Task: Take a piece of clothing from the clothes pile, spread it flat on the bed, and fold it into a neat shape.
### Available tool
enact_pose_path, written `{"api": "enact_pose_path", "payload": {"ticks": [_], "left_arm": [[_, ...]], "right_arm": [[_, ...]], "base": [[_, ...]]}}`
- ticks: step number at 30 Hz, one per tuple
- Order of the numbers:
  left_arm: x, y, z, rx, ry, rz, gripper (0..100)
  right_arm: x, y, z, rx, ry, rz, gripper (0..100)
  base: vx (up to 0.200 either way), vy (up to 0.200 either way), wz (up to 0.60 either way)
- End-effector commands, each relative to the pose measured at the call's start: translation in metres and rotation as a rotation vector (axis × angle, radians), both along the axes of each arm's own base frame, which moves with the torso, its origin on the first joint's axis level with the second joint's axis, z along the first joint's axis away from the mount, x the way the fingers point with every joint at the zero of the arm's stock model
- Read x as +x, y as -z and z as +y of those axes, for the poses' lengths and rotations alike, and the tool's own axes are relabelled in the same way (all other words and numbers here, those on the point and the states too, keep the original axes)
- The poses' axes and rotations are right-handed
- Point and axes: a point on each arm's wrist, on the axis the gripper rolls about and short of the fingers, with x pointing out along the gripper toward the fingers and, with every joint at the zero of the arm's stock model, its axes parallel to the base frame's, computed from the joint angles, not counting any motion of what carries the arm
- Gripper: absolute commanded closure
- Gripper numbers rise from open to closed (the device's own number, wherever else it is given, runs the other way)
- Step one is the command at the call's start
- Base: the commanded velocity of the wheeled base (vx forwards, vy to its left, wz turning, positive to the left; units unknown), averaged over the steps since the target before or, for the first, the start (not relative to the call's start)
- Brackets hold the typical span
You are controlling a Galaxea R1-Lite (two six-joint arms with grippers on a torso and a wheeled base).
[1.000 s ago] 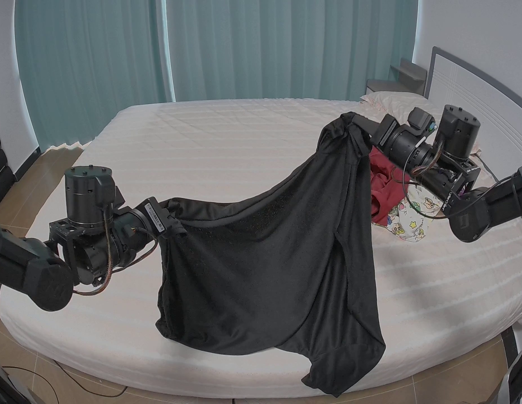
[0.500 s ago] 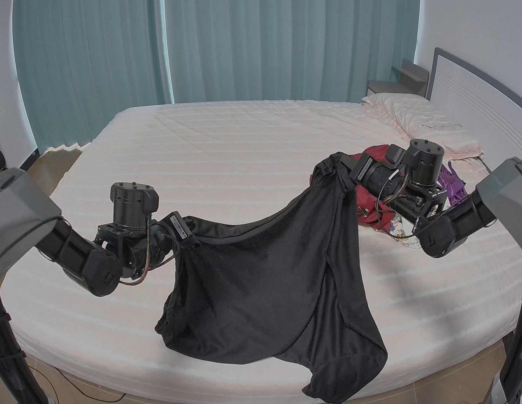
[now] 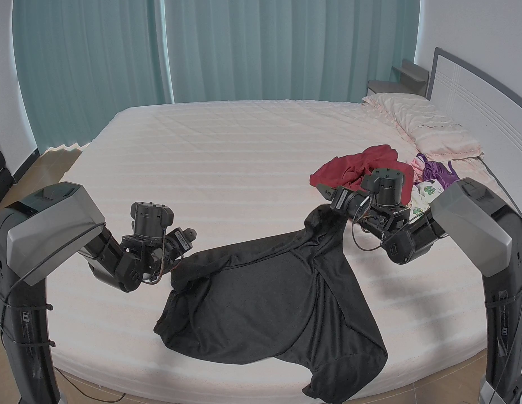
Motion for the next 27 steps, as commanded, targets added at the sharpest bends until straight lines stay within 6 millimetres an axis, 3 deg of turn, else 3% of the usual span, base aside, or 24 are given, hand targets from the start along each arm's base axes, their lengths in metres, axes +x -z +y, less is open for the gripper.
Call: {"api": "enact_pose_path", "payload": {"ticks": [1,4,11,14,15,17,21,27], "left_arm": [[0.01,0.011,0.02,0.014,-0.063,0.015,0],[0.012,0.0,0.041,0.019,-0.108,-0.01,0],[-0.011,-0.023,0.053,0.007,-0.12,-0.017,0],[-0.049,-0.035,0.051,-0.017,-0.055,0.017,0],[-0.051,-0.035,0.051,-0.017,-0.052,0.021,0],[-0.082,-0.037,0.048,-0.016,-0.019,0.049,0],[-0.122,-0.035,0.054,-0.048,0.014,0.028,0],[-0.154,-0.017,0.058,-0.076,0.039,0.019,0]], "right_arm": [[0.015,0.042,-0.016,-0.079,0.071,0.06,0],[0.019,0.044,-0.034,-0.126,0.166,0.073,0],[0.004,0.049,-0.057,-0.158,0.206,0.155,0],[-0.025,0.052,-0.064,-0.16,0.155,0.233,0],[-0.028,0.052,-0.065,-0.161,0.151,0.239,0],[-0.055,0.051,-0.068,-0.163,0.116,0.283,0],[-0.095,0.057,-0.071,-0.17,0.063,0.324,0],[-0.133,0.083,-0.067,-0.236,0.0,0.409,0]], "base": [[0.0,0.0,0.0],[0.0,0.0,0.0],[0.0,0.0,0.0],[0.0,0.0,0.0],[0.0,0.0,0.0],[0.0,0.0,0.0],[0.0,0.0,0.0],[0.133,0.0,0.0]]}}
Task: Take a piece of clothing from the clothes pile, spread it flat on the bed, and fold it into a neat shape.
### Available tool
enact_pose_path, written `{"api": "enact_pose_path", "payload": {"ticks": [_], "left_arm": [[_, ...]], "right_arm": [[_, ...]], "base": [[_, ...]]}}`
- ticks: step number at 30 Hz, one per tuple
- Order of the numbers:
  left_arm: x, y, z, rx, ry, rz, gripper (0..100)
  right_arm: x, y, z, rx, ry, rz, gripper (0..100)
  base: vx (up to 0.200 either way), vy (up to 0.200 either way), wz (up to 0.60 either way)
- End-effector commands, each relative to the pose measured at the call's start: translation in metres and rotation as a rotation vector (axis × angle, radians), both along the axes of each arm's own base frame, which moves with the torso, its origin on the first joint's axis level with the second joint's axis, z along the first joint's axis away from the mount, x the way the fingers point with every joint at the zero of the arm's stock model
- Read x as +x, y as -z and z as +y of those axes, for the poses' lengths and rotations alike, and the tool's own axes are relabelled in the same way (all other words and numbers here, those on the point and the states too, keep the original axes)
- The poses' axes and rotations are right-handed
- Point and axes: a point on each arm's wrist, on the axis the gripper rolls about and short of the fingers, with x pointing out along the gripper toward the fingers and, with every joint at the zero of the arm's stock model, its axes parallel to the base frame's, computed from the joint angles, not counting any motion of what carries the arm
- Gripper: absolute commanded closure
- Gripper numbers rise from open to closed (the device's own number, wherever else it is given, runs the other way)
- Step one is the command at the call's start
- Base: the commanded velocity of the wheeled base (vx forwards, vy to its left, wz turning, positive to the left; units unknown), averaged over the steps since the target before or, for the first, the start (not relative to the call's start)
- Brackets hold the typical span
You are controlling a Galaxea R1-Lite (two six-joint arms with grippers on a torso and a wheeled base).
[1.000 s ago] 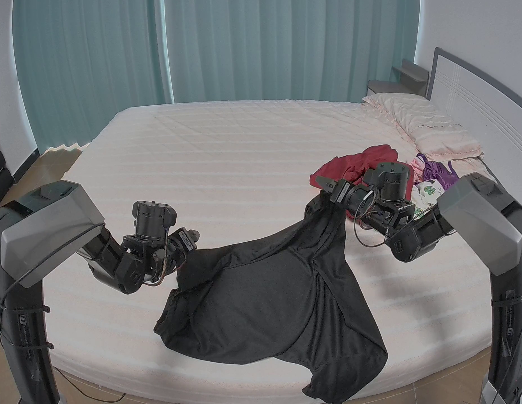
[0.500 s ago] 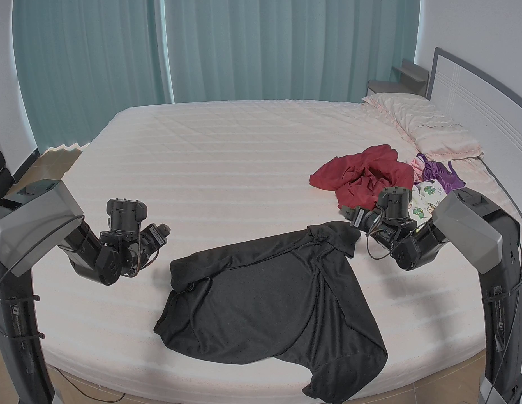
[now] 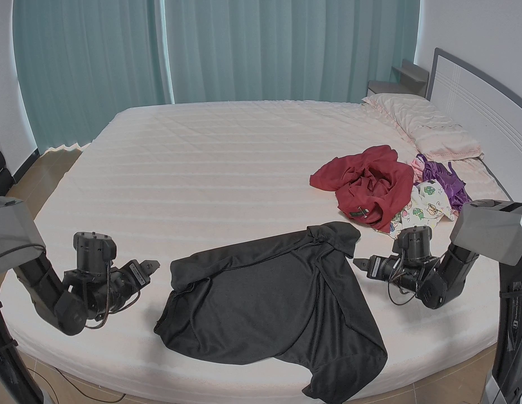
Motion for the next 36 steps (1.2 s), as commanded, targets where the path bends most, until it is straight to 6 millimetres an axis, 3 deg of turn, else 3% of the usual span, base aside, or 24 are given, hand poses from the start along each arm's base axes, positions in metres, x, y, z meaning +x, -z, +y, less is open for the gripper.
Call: {"api": "enact_pose_path", "payload": {"ticks": [1,6,10,14,18,24,36], "left_arm": [[-0.046,-0.002,0.004,-0.043,0.038,-0.045,0],[-0.047,0.008,0.002,-0.09,0.014,-0.038,0],[-0.046,0.027,0.0,-0.095,0.006,0.042,0],[-0.046,0.03,-0.001,-0.106,0.0,0.057,0],[-0.047,0.031,-0.005,-0.12,0.005,0.064,0],[-0.052,0.033,-0.009,-0.12,0.019,0.079,0],[-0.051,0.038,-0.009,-0.114,0.017,0.1,0]], "right_arm": [[-0.048,0.004,0.003,-0.035,-0.088,0.053,0],[-0.056,0.01,0.018,-0.07,-0.145,0.047,0],[-0.063,0.016,0.044,-0.115,-0.217,0.049,0],[-0.066,0.022,0.059,-0.195,-0.274,0.032,0],[-0.055,0.025,0.068,-0.271,-0.306,-0.006,0],[-0.039,0.03,0.072,-0.381,-0.321,0.029,0],[-0.035,0.049,0.065,-0.494,-0.34,0.069,0]], "base": [[0.2,0.0,0.0],[0.12,0.0,0.0],[0.0,0.0,0.0],[0.0,0.0,0.0],[0.0,0.0,0.0],[0.0,0.0,0.0],[0.0,0.0,0.0]]}}
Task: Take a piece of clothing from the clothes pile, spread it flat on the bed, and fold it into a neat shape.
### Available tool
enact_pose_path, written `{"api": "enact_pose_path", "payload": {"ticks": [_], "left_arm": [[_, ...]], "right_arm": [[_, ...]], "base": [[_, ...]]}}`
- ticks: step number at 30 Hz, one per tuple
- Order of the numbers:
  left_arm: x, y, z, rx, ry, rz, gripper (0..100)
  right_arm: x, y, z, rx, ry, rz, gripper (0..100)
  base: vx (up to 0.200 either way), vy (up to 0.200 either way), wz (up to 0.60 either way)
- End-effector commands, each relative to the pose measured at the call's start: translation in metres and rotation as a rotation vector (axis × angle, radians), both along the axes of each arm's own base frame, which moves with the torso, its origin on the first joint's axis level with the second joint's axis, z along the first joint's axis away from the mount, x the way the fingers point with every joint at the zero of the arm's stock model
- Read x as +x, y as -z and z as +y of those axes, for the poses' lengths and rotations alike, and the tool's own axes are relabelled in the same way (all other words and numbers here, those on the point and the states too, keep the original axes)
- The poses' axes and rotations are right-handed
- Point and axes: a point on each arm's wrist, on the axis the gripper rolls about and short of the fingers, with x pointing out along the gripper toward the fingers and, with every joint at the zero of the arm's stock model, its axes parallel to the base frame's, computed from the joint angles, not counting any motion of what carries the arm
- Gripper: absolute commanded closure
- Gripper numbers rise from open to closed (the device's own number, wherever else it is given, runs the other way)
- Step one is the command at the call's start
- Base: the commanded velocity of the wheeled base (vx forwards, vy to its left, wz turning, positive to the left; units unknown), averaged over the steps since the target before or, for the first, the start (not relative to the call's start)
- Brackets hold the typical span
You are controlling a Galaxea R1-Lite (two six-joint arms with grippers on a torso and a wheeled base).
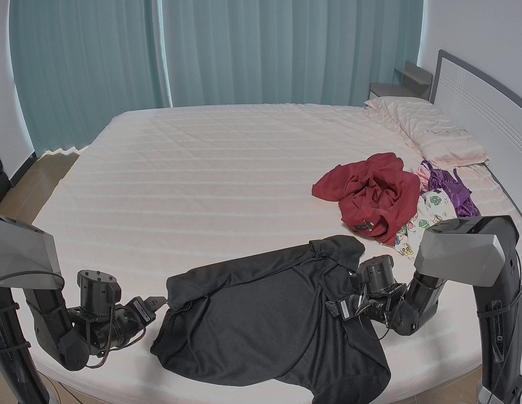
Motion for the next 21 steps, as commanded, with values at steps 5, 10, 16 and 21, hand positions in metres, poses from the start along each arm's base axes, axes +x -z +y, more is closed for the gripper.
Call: {"api": "enact_pose_path", "payload": {"ticks": [5,10,16,21], "left_arm": [[0.0,0.002,0.0,0.002,0.0,0.007,0],[0.0,0.002,0.0,0.002,-0.002,0.009,0],[0.001,0.006,0.0,0.006,0.001,0.02,0],[0.001,0.006,0.0,0.007,0.001,0.023,0]], "right_arm": [[0.005,0.011,-0.006,-0.061,0.025,-0.004,0],[0.011,0.009,-0.015,-0.079,0.069,-0.025,0],[0.025,-0.003,-0.055,-0.065,0.195,-0.065,0],[0.026,-0.011,-0.076,-0.041,0.249,-0.126,0]], "base": [[0.0,0.0,0.0],[0.0,0.0,0.0],[0.0,0.0,0.0],[0.0,0.0,0.0]]}}
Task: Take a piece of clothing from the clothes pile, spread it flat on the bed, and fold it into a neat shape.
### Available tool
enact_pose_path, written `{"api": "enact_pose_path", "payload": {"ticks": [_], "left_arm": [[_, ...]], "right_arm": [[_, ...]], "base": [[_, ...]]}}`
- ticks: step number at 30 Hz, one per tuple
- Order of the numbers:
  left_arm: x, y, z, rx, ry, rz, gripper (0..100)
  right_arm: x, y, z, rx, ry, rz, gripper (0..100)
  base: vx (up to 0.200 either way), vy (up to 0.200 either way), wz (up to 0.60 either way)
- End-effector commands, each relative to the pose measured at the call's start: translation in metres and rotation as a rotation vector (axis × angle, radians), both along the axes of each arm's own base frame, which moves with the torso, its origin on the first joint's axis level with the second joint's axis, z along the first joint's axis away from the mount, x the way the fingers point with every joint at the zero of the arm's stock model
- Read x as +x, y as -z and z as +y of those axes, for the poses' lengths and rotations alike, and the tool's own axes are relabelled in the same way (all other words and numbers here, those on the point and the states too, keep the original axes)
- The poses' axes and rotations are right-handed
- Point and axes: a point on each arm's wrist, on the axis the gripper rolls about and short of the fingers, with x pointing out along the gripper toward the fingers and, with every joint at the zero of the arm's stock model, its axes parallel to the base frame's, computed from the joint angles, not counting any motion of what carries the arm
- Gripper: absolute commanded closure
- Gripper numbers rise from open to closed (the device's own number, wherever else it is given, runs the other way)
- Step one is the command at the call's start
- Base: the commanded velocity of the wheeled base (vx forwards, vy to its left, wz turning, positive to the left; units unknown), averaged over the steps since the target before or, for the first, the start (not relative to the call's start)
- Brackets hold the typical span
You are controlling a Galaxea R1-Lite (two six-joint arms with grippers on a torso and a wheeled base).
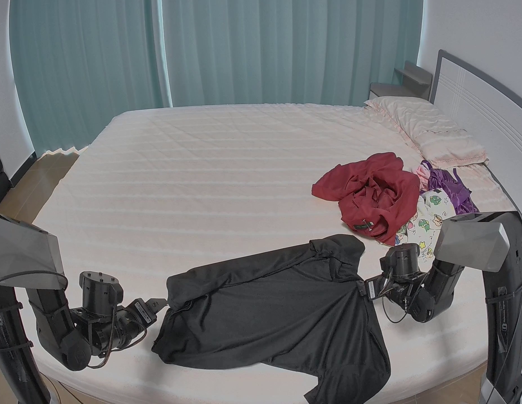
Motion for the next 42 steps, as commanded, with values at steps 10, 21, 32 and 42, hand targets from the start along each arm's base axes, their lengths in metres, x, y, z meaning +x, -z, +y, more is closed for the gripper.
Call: {"api": "enact_pose_path", "payload": {"ticks": [10,21,32,42], "left_arm": [[-0.001,0.003,0.0,0.004,0.002,0.015,0],[-0.017,0.027,-0.013,0.047,0.086,0.139,0],[-0.019,0.048,-0.03,0.126,0.165,0.183,0],[-0.023,0.065,-0.031,0.268,0.179,0.171,100]], "right_arm": [[-0.031,-0.014,-0.042,0.175,-0.07,0.044,0],[-0.055,-0.015,-0.05,0.267,-0.096,0.097,0],[-0.095,-0.012,-0.051,0.301,-0.15,0.174,0],[-0.105,-0.003,-0.045,0.291,-0.172,0.214,0]], "base": [[0.0,0.0,0.0],[0.0,0.0,0.0],[0.0,0.0,0.0],[0.0,0.0,0.0]]}}
